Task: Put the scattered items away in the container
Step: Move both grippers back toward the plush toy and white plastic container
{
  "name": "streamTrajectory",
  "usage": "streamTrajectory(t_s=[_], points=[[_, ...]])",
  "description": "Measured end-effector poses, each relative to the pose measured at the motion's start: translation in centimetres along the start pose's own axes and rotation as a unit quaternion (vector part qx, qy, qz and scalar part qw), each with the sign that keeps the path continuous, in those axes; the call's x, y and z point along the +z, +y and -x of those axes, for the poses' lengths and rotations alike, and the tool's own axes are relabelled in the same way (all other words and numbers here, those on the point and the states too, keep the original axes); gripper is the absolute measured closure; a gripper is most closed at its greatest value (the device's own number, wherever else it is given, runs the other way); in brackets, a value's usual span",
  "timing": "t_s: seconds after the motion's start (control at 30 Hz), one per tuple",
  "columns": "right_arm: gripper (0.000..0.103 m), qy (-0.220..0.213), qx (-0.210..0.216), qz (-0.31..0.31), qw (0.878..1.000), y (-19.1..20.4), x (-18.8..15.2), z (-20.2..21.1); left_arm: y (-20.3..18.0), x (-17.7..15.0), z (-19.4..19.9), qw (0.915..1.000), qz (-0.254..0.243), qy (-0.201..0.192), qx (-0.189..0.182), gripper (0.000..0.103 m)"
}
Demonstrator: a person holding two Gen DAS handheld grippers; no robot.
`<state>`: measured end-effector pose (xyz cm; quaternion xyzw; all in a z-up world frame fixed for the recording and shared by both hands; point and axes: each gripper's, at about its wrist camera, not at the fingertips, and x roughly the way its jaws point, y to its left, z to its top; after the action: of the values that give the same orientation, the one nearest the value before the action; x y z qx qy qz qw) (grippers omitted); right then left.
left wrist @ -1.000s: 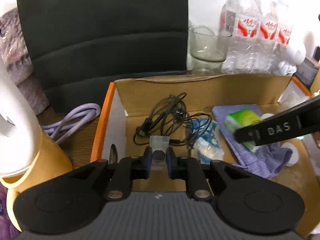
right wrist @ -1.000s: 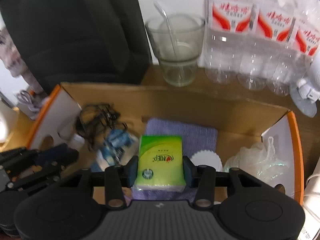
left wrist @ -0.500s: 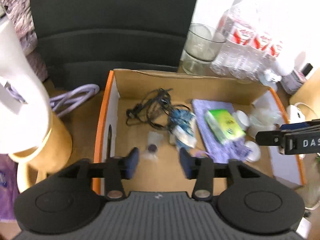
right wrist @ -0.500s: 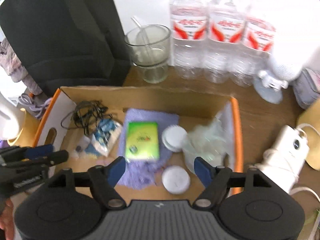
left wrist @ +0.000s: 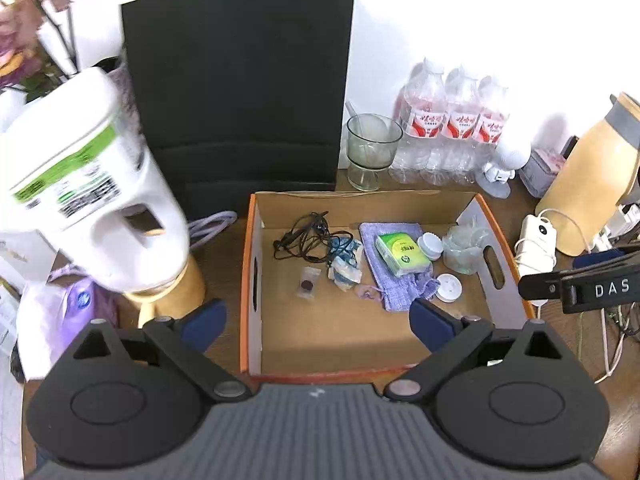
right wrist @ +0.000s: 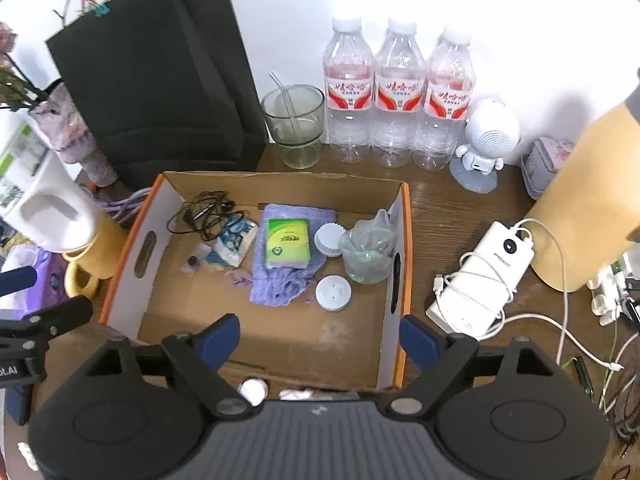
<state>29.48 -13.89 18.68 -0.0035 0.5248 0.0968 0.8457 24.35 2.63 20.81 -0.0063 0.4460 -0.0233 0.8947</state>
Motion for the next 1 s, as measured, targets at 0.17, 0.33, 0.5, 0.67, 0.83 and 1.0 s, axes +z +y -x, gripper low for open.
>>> streamTrajectory(t_s=[0.17, 0.33, 0.5, 0.67, 0.83, 1.0], points=[[0.016, -0.002, 0.0, 0.005, 1.0, 0.7, -1.3, 1.6, 0.3, -0.4, 1.3, 0.9998, 0.019, 0.007, -0.004, 0.0], [0.016, 0.002, -0.003, 0.012, 1.0, 1.1, -2.2, 2.4, 0.3, -1.1, 2.4, 0.9996, 0.027, 0.009, -0.002, 0.0], [0.016, -0.034, 0.007, 0.018, 0.999, 1.6, -3.7, 4.9, -0.2, -2.6, 4.8, 0.9987, 0.025, -0.044, 0.003, 0.0], [0.016, -0.141, 0.024, 0.043, 0.989, 2.6, -7.5, 6.7, -2.0, -7.5, 6.9, 0.9803, 0.001, -0.197, 0.016, 0.0], [0.016, -0.242, 0.02, 0.064, 0.968, 2.9, -12.9, 6.5, -2.7, -12.5, 7.0, 0.965, 0.019, -0.262, 0.006, 0.0], [0.016, -0.318, 0.026, 0.058, 0.946, 1.1, -19.1, 4.2, -2.7, -18.6, 6.1, 0.9515, 0.033, -0.306, -0.011, 0.0]])
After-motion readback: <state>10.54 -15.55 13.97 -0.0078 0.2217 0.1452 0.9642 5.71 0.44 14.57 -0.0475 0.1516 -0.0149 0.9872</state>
